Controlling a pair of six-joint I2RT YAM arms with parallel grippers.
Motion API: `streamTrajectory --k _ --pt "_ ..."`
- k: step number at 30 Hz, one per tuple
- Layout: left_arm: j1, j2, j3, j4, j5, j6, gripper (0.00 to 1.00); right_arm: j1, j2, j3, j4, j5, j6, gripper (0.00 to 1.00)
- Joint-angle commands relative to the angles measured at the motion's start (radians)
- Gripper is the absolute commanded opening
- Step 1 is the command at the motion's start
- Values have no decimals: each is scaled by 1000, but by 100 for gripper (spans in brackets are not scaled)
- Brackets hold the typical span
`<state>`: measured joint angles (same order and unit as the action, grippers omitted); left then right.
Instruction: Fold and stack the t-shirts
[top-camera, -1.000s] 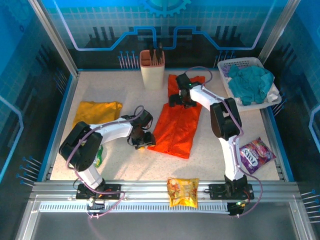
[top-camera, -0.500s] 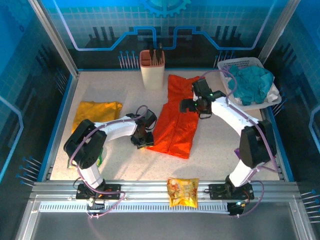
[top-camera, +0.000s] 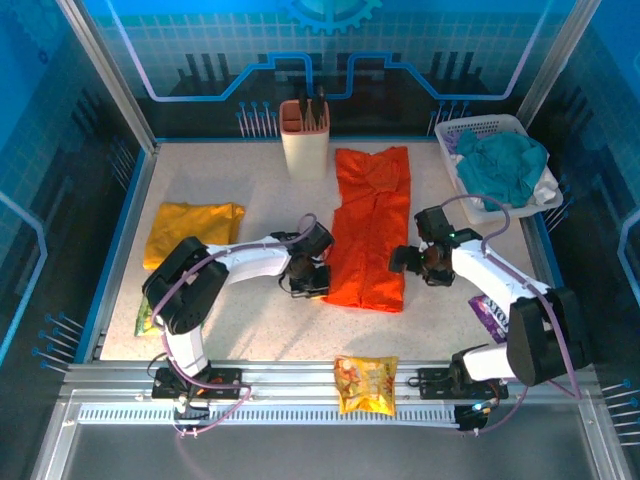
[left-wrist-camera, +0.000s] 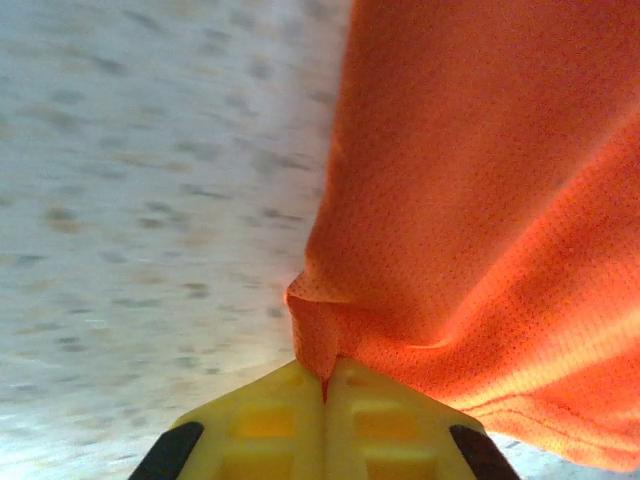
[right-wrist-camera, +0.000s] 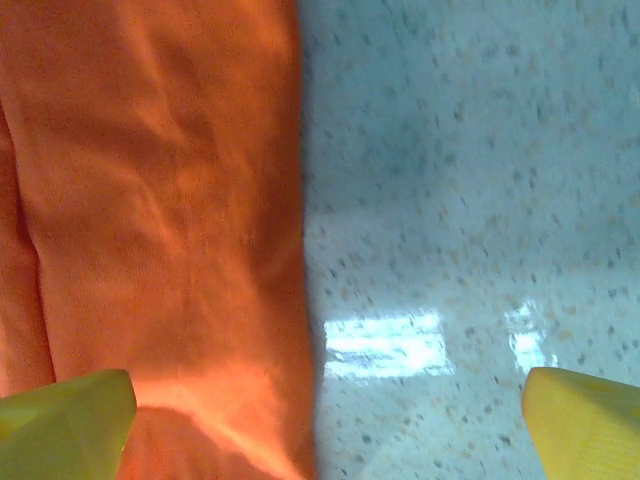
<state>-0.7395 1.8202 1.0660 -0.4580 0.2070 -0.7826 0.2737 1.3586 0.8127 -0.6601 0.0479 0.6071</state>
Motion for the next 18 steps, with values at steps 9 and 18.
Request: streamTrajectory --k 9,18 --pt "-201 59 -93 273 152 -203 0 -55 -153 -104 -57 -80 22 100" --pt "-235 44 -183 362 169 -294 0 -116 -213 -148 -98 -182 -6 99"
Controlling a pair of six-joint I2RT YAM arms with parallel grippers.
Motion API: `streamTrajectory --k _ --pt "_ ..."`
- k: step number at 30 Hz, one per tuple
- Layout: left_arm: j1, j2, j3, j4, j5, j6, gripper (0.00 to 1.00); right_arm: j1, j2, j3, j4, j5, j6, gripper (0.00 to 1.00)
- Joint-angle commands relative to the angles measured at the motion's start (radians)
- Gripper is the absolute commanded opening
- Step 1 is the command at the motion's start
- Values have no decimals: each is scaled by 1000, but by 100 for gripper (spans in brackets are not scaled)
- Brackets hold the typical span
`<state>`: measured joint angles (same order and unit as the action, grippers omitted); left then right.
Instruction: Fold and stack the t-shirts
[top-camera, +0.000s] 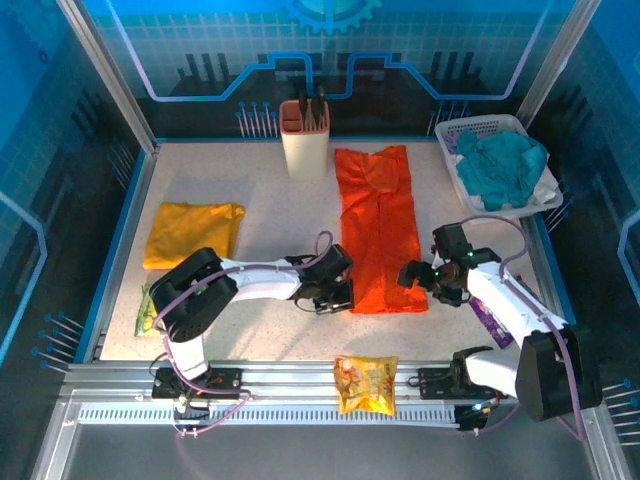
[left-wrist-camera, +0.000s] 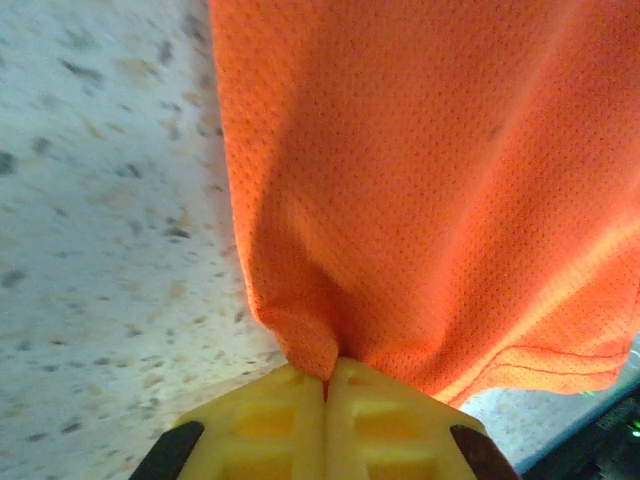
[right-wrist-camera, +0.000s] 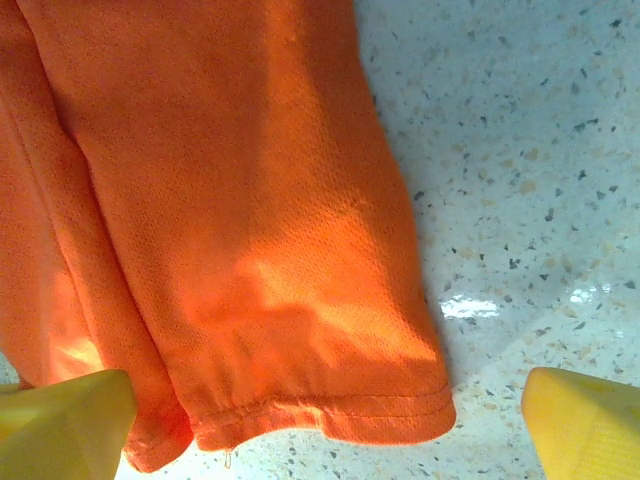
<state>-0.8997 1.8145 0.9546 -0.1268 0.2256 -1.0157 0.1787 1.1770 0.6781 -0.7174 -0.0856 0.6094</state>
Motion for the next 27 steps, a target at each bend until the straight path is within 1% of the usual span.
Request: streamTrajectory --k 1,6,10,14,17,19,20,21,24,25,26,27 --pt "-79 46 -85 35 148 -69 0 -22 -36 -15 -42 -56 -10 99" --pt "-87 2 -159 53 116 -104 0 -25 -54 -34 -40 -97 -12 96" --pt "-86 -17 -156 -8 97 -79 0 -25 -47 -32 -67 -89 -22 95" --pt "-86 -37 -183 -30 92 -73 0 -22 -56 -44 -88 -90 -14 91" --pt "-84 -41 -185 -74 83 -44 0 -22 -44 -62 -90 -62 8 87" --pt "-84 -47 -177 -102 71 -30 0 -22 -34 -77 -78 -74 18 85" --pt "-84 -49 -172 -112 69 -23 0 -20 -34 -86 -70 -88 20 82" --pt "-83 -52 -170 -118 67 -21 0 -21 -34 -92 -68 -93 25 80" --pt "-81 -51 -165 -122 63 -21 0 -15 -46 -107 -61 -95 33 78" --pt "-79 -48 -159 -122 64 -18 3 -15 -49 -107 -59 -81 37 77" --pt "-77 -45 -153 -119 67 -17 10 -15 -48 -106 -59 -59 40 77" --pt "-76 -43 -146 -117 70 -18 15 -16 -45 -103 -62 -41 43 76"
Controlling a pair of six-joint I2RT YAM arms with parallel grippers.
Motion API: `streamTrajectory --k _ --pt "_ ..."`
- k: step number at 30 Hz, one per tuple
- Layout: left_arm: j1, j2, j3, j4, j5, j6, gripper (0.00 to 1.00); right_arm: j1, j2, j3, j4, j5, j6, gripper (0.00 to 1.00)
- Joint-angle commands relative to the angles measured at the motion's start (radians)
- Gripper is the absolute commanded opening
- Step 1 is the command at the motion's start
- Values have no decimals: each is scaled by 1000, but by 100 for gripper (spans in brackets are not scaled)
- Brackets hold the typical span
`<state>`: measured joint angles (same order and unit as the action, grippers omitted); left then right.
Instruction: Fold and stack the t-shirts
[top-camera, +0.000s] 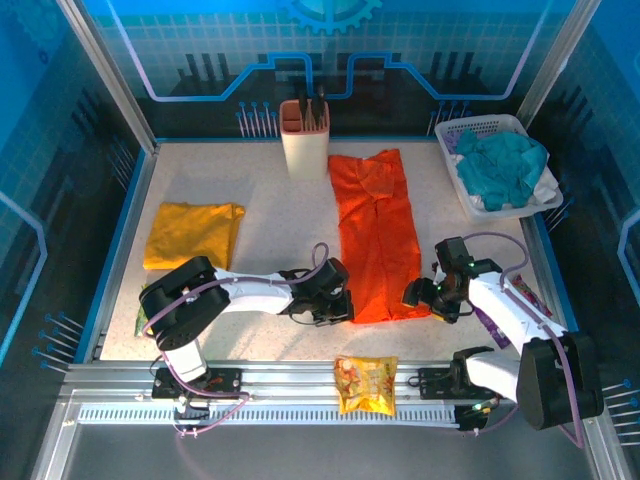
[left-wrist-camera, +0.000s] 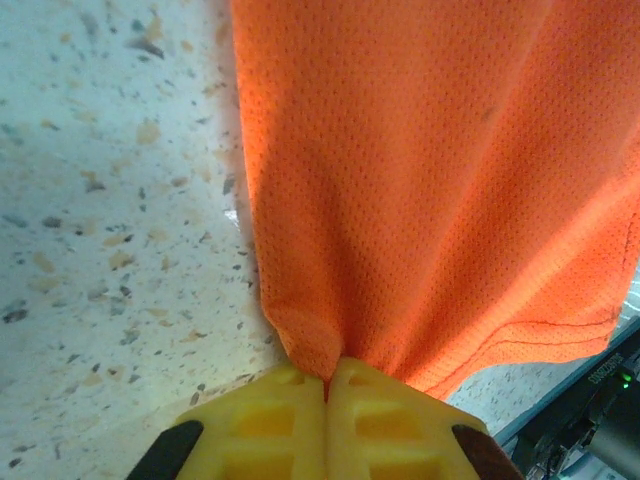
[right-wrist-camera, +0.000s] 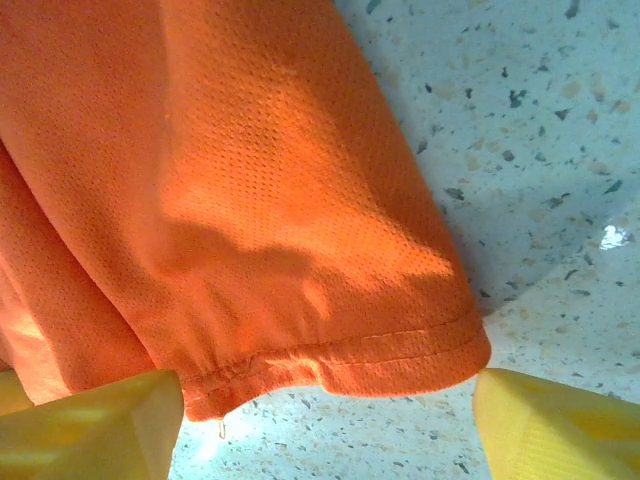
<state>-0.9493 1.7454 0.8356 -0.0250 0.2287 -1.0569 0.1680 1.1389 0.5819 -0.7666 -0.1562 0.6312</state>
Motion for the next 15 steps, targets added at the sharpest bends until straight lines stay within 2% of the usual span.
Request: streamTrajectory --k 1,4,8,12,15 --pt "-26 26 -17 -219 69 25 21 -6 -6 -3 -17 48 26 76" --pt "-26 24 14 -220 67 27 28 -7 -32 3 -27 96 43 73" --pt "-26 45 59 -209 76 27 27 -23 -53 3 -11 138 43 68" --pt "-26 71 75 -182 99 18 21 -34 -8 12 -6 131 26 66" --pt "-27 82 75 -171 103 12 14 -41 23 3 20 113 16 60"
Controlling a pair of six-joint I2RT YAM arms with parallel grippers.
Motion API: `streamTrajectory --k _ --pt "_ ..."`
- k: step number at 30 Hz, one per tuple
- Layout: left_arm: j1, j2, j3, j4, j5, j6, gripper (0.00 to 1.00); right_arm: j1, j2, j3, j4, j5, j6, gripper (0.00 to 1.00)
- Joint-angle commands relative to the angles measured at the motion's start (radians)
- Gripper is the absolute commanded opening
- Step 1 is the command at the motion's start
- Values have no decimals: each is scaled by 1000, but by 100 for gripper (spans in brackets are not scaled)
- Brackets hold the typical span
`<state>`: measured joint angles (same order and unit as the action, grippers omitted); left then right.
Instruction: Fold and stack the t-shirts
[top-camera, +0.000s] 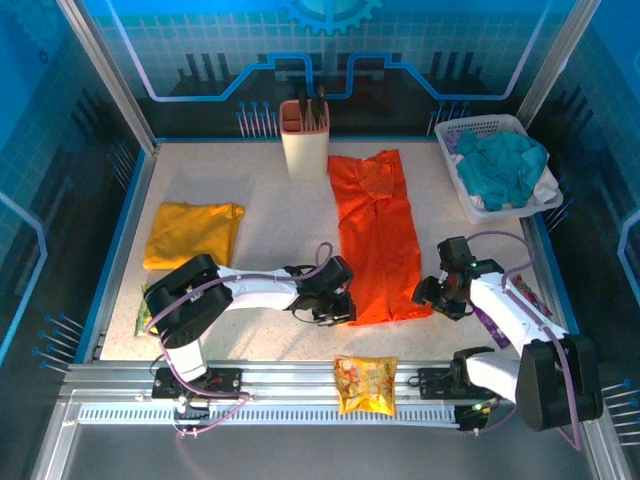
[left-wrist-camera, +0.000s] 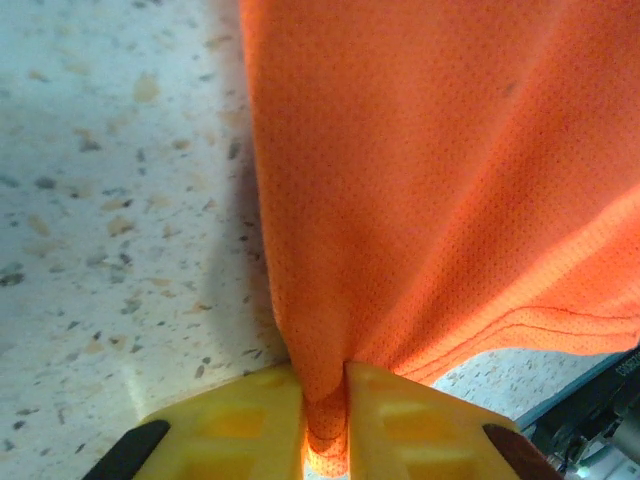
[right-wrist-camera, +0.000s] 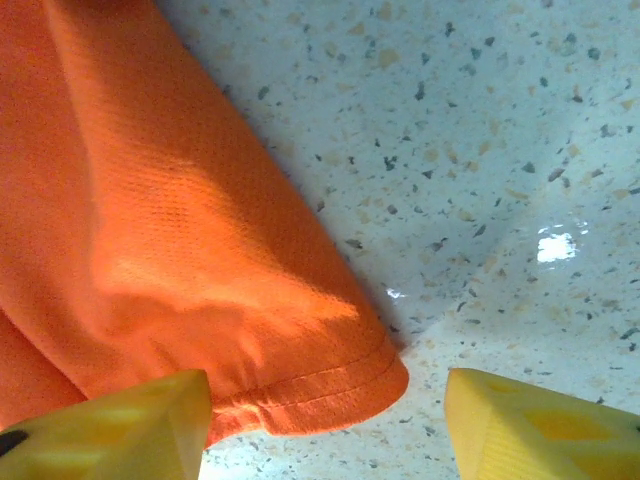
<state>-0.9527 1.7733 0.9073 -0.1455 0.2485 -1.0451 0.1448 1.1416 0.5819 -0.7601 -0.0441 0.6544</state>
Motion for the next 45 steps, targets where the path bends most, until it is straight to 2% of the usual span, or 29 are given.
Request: streamTrajectory --k 1,4,9,11,12,14,16,30,39,40,45 --pt "-23 55 6 -52 84 0 12 -19 29 1 27 -17 -9 56" --pt "-23 59 12 -53 84 1 9 -18 50 -4 57 -61 -16 48" --pt "-23 67 30 -73 80 17 5 -19 94 -2 71 -64 -37 41" --pt "-23 67 30 -73 79 17 4 -19 109 1 57 -44 -38 43" --pt "-23 67 30 -72 79 17 4 -18 110 0 50 -36 -34 46" --pt "-23 66 30 -72 77 17 3 -19 103 -1 41 -21 -18 60" --pt "-23 65 30 -75 78 20 2 -19 79 -9 27 18 8 64" --pt "-21 69 42 -96 73 40 1 -14 84 -27 31 62 30 57" --pt "-21 75 52 -95 78 43 0 49 112 -27 46 26 42 35" --pt "-21 75 53 -96 80 44 0 53 107 -28 47 22 44 26" --pt "-21 68 63 -111 78 51 0 64 80 -31 52 -12 46 5"
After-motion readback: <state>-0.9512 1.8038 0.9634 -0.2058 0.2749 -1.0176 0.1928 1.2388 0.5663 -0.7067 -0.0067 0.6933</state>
